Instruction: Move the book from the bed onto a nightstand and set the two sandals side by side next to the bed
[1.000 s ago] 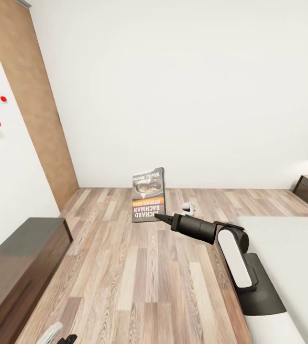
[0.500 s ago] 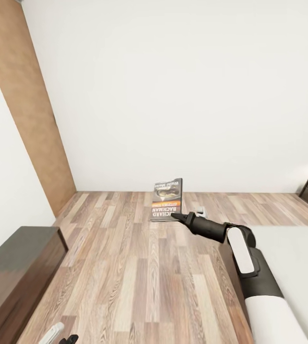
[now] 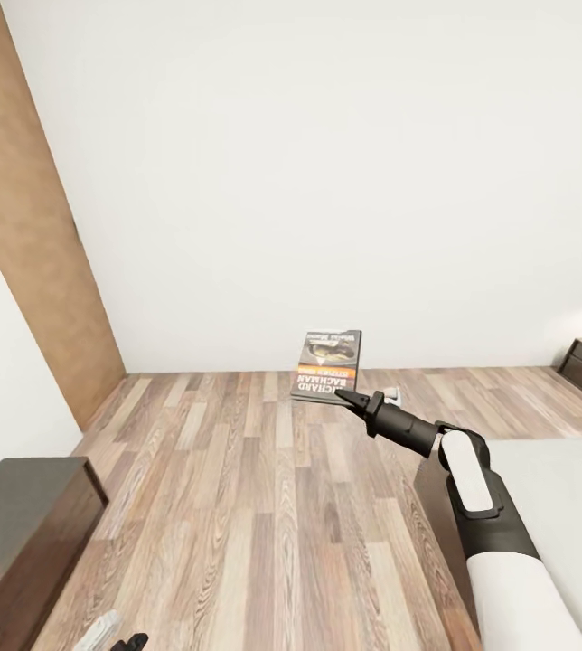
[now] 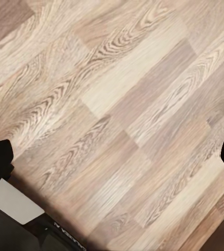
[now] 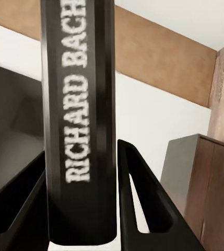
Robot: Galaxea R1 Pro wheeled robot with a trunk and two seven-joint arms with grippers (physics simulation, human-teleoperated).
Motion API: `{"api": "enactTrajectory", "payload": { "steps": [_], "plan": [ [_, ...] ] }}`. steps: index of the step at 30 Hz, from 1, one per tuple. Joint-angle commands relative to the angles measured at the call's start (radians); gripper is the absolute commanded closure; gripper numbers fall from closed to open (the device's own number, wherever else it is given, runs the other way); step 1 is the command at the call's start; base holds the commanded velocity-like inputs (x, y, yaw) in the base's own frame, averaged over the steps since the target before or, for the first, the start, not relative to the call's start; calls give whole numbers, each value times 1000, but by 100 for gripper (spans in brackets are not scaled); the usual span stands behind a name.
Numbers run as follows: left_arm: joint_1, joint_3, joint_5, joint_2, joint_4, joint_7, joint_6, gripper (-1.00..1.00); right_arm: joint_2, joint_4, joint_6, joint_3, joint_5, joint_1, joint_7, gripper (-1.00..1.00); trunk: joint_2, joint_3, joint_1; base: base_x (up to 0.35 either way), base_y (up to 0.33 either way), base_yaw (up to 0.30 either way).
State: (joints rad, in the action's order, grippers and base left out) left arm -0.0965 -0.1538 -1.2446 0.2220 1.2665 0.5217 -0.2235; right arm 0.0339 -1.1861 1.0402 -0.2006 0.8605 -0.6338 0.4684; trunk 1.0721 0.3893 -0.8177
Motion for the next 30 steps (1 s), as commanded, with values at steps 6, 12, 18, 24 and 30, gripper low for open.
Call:
{"api": "enactTrajectory", "payload": {
  "steps": [6,12,18,24,30],
  "plan": [
    [0,-1,-5,2,2,6,-2,-100,1,0,7,-5,2,-1,11,100,1,1,-1,314,101,-255],
    [0,-1,-6,2,2,6,-2,-100,1,0,7,-6,3,-1,12,100,1,1,-1,303,159,-263],
    [0,-1,-5,2,2,6,-3,-100,1,0,7,-6,3,-1,12,100,1,1,-1,274,204,-264],
    [0,-1,-6,2,2,5,-4,-100,3,-1,7,-4,3,-1,12,100,1,1,-1,261,222,-264],
    [0,-1,-6,2,2,4,-4,-100,3,-1,7,-4,3,-1,12,100,1,1,-1,259,225,-265]
  ]
}}
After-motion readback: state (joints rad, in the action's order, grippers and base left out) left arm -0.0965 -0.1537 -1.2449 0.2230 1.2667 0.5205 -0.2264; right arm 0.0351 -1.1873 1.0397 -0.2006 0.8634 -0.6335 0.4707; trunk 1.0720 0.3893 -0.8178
